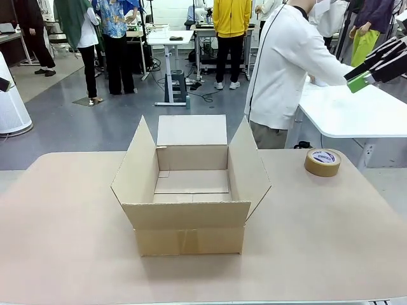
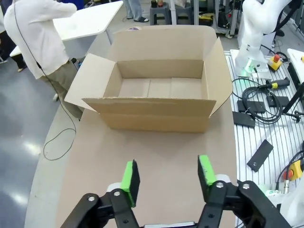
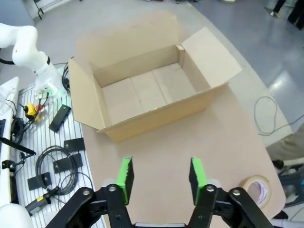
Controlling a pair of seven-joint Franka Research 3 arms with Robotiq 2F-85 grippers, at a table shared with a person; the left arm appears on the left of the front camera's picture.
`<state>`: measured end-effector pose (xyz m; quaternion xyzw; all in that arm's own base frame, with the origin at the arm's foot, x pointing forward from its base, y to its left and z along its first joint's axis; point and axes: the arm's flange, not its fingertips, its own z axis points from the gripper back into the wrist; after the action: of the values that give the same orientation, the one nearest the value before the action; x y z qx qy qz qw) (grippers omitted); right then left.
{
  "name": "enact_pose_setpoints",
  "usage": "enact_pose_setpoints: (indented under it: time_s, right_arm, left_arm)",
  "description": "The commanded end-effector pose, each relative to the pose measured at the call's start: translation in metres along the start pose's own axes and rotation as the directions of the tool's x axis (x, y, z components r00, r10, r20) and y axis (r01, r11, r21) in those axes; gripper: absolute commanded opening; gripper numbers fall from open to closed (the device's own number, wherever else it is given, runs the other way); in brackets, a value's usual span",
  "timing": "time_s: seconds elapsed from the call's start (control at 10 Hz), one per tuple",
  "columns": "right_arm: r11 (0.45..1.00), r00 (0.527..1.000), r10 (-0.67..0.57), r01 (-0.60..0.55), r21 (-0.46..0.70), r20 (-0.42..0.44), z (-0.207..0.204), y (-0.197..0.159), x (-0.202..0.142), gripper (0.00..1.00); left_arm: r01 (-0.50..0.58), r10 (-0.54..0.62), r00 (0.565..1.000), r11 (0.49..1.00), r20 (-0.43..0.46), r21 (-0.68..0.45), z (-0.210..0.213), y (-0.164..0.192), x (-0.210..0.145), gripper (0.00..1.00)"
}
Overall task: Wrap the clocks to prevent damage.
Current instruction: Open the side flaps of the Package Box.
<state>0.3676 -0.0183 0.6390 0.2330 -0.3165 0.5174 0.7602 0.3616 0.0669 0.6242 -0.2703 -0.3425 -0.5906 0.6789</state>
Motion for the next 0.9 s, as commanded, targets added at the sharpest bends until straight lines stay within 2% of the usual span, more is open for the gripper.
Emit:
enact_pose_setpoints:
  time_s: [0.0,0.1,0.2,0.3,0.8]
  right_arm:
    - [0.999,0.999,0.018,-0.019,-0.029,-0.036,-0.0047,0.0015,-0.0046,0.00]
    - [0.999,0.999,0.021,-0.022,-0.036,-0.042,-0.0050,0.0011,-0.0038,0.14]
    - [0.999,0.999,0.020,-0.022,-0.037,-0.048,-0.0049,0.0011,-0.0039,0.04]
    - [0.999,0.998,0.020,-0.022,-0.038,-0.054,-0.0045,0.0008,-0.0040,0.00]
    - [0.998,0.996,-0.001,-0.004,-0.057,-0.090,-0.0050,0.0028,-0.0024,0.00]
  left_arm:
    - [0.016,-0.016,0.999,1.000,-0.029,-0.005,0.0016,-0.0028,-0.0020,0.00]
    - [0.016,-0.016,0.999,1.000,-0.031,-0.010,0.0020,-0.0020,-0.0011,0.00]
    - [0.016,-0.017,0.999,1.000,-0.035,-0.007,0.0024,-0.0029,-0.0020,0.00]
    - [0.015,-0.015,0.999,1.000,-0.037,-0.006,0.0023,-0.0034,-0.0027,0.00]
    - [-0.002,0.002,0.999,1.000,-0.039,0.005,0.0013,-0.0042,-0.0019,0.00]
